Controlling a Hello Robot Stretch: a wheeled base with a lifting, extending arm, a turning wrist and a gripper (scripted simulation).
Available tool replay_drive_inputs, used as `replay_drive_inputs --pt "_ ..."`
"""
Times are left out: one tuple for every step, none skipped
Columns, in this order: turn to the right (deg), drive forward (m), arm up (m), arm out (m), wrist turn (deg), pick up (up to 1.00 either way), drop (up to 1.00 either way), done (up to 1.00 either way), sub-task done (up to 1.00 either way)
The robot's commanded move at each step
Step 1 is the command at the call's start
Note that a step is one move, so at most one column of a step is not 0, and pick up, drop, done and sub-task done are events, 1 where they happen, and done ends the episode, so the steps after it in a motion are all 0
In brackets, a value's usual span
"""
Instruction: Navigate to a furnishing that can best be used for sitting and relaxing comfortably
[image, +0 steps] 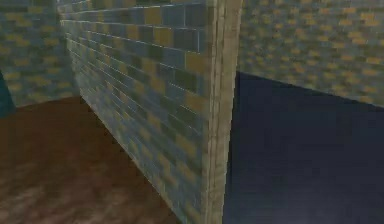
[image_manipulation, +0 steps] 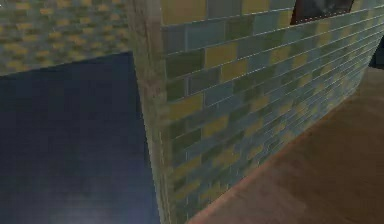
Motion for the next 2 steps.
replay_drive_inputs --pt "45.0 0.0 0.0 0.0 0.0 0.0 0.0 0.0 0.0" --pt "3.0 0.0 0.0 0.0 0.0 0.0 0.0 0.0 0.0"
